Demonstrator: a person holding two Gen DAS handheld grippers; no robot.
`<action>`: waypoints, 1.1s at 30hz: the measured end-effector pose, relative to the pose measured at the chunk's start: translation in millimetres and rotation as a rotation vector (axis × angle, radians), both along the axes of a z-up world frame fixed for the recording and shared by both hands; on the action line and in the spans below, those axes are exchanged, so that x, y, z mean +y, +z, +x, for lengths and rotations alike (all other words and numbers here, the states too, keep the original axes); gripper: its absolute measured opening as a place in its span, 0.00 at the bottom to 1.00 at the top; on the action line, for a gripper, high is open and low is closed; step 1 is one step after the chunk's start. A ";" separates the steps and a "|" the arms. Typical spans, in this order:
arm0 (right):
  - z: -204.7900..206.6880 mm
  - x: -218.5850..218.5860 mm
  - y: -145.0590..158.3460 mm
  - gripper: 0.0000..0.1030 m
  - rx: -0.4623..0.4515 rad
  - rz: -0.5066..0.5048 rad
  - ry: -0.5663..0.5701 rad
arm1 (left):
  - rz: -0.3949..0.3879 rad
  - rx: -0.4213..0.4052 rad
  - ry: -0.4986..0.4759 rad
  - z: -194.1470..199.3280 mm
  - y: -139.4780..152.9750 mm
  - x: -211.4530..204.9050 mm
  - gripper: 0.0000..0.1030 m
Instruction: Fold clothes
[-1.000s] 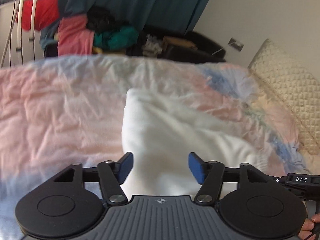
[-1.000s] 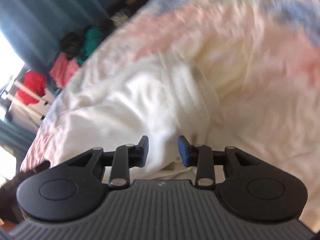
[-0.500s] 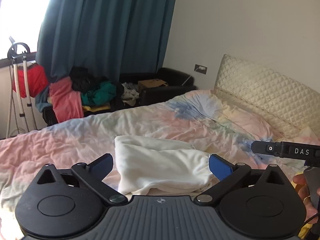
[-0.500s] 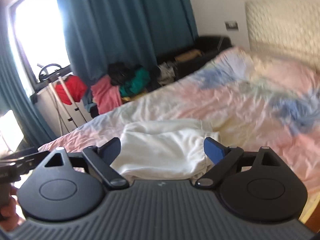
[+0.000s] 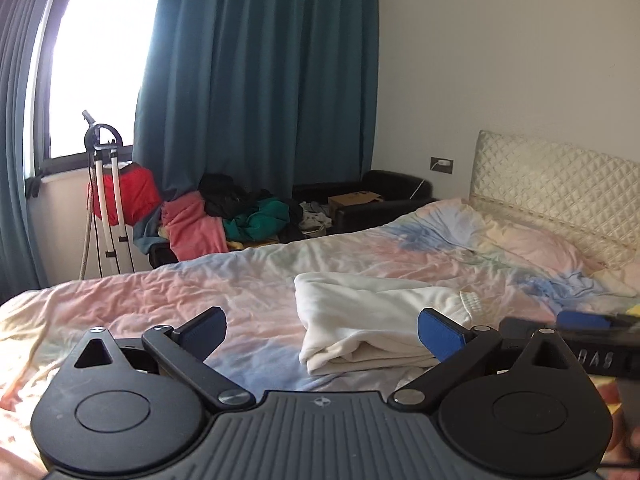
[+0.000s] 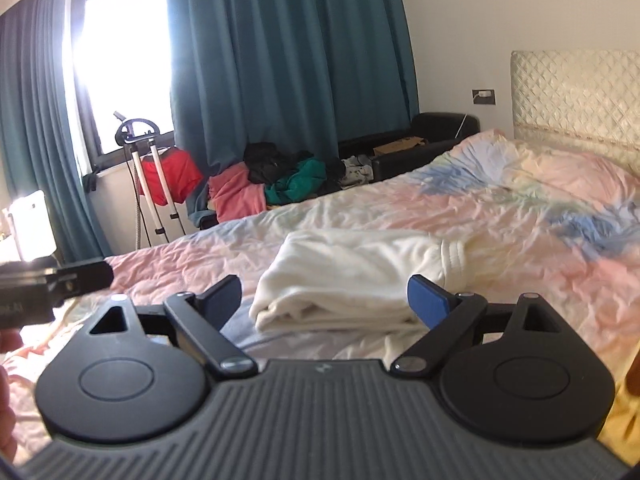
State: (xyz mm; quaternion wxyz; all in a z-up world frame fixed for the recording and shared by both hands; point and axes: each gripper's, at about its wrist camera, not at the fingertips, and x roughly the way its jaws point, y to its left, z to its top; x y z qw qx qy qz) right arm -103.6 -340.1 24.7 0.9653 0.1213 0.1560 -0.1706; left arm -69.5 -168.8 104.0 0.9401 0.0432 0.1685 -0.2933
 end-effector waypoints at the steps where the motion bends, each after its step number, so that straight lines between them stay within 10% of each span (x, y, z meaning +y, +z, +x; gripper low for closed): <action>1: -0.4 4.5 -5.7 0.89 0.001 -0.008 0.001 | -0.009 -0.004 0.008 -0.3 -1.9 3.4 1.00; 33: 10.5 27.1 -41.0 0.89 0.031 -0.045 -0.053 | 0.048 0.025 0.044 10.4 -43.4 6.6 1.00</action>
